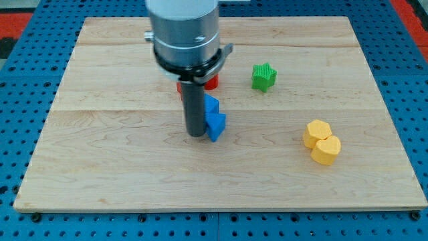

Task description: Separate the blue blocks

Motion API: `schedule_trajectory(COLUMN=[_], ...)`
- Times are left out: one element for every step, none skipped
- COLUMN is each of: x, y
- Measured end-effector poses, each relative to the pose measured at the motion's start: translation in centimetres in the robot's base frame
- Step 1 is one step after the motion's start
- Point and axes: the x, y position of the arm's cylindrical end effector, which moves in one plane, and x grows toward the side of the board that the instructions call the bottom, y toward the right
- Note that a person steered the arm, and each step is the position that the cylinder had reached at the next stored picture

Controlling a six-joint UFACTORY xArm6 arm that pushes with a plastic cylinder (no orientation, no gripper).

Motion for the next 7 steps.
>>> schedule_trajectory(x=[-1.3, -1.4, -1.4, -2.2, -2.8, -1.6, -1.2], y=[2.3, 3.8, 3.9, 3.9, 3.9, 1.3, -5.6])
